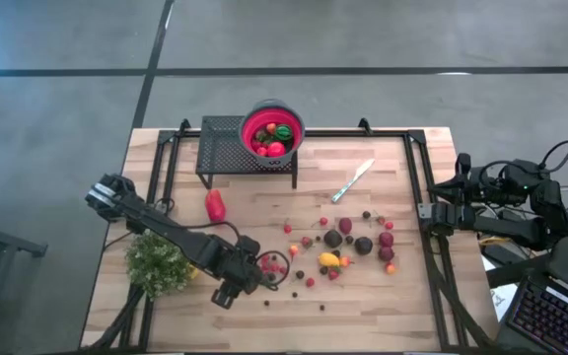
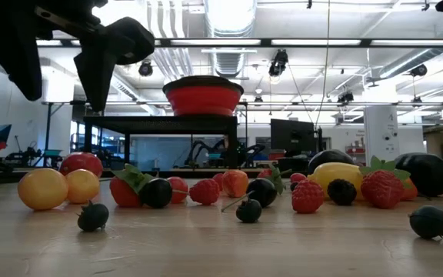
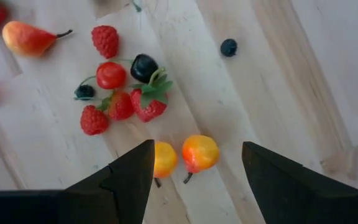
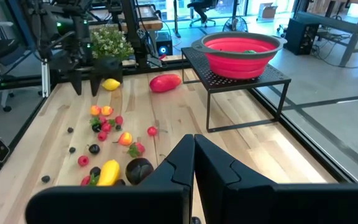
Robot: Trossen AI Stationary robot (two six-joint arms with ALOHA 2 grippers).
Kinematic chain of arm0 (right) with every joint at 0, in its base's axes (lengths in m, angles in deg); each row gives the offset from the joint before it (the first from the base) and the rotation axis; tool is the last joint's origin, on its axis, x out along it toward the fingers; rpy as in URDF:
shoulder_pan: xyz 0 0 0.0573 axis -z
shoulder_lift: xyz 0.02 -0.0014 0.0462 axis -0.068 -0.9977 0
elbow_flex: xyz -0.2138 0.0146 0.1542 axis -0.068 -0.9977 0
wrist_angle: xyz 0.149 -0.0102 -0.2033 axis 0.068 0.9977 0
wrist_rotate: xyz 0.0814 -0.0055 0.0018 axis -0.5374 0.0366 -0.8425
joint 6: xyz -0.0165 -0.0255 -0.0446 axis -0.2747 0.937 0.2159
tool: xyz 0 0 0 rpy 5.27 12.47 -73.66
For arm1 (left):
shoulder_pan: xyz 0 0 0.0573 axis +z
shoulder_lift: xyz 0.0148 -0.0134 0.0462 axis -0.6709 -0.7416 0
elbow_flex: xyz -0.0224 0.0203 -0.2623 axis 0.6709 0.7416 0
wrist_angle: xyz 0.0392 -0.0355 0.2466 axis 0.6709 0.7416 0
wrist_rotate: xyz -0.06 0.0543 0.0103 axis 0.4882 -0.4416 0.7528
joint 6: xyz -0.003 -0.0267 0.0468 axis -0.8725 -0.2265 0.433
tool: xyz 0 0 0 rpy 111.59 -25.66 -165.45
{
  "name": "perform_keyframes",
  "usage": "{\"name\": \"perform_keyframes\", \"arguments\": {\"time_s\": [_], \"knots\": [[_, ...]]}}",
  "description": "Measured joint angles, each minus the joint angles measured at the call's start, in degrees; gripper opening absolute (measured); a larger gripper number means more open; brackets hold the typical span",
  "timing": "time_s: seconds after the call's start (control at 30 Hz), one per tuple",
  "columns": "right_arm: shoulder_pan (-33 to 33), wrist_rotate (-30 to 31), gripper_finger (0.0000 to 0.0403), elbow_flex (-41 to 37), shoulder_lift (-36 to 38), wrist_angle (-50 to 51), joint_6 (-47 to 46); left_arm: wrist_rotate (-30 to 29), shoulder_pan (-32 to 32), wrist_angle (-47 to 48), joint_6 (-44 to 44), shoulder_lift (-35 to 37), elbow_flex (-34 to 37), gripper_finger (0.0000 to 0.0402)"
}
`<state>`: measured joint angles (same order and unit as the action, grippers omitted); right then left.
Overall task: Pick & Place Fruit
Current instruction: Put the orange pear into the red gray strainer bowl on the shelf
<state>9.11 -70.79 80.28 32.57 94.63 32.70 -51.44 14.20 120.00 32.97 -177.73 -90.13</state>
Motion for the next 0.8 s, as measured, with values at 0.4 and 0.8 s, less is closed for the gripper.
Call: {"name": "perform_keyframes", "arguments": {"time_s": [0.4,0.8], "knots": [[0.0,-0.01,0.0008,-0.01,0.01,0.02,0.05,-0.57,0.03,-5.64,4.2,0.04,2.55,0.0248],[0.0,-0.01,0.0008,0.0,0.0,0.01,-0.02,-0.2,0.05,-10.42,7.63,0.04,6.67,0.0248]]}}
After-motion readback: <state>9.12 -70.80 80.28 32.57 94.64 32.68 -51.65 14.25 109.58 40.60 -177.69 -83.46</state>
